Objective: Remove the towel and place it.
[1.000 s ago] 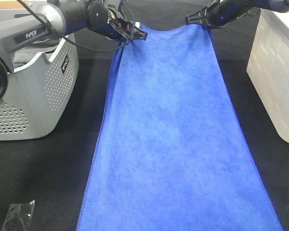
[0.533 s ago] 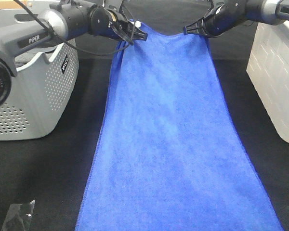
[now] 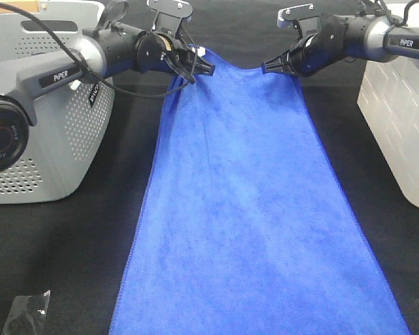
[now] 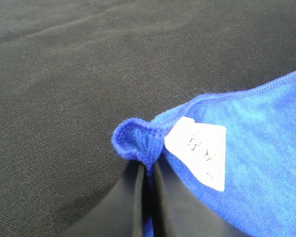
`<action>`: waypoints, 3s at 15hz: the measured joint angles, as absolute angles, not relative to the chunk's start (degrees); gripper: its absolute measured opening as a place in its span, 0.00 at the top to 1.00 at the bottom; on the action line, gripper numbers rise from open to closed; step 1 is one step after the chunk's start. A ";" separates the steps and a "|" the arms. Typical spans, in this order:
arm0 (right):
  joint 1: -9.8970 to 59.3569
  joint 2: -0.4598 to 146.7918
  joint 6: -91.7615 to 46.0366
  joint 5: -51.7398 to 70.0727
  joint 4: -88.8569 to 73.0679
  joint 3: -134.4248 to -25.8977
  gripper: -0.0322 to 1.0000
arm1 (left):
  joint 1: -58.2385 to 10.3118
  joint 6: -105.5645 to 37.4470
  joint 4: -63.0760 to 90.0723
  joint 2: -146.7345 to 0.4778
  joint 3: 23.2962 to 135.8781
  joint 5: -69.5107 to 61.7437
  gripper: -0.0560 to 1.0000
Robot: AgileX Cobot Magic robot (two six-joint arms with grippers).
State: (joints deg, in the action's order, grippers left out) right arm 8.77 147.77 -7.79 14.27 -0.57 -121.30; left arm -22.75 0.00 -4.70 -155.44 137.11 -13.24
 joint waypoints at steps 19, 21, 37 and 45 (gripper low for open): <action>8.77 150.75 -7.79 10.83 -1.78 -121.30 0.30 | -20.40 0.00 -2.58 -158.54 137.11 -8.94 0.30; 8.77 149.54 -7.79 12.38 -1.38 -121.30 0.30 | -20.40 0.00 -2.58 -158.31 137.11 -9.40 0.28; 8.77 113.79 -1.43 69.33 -3.72 -121.41 0.30 | -20.40 0.00 5.96 -128.06 136.99 -69.27 0.28; 1.26 103.82 5.16 69.96 2.64 -121.41 0.30 | -6.93 1.95 0.00 -118.20 136.31 -69.56 0.28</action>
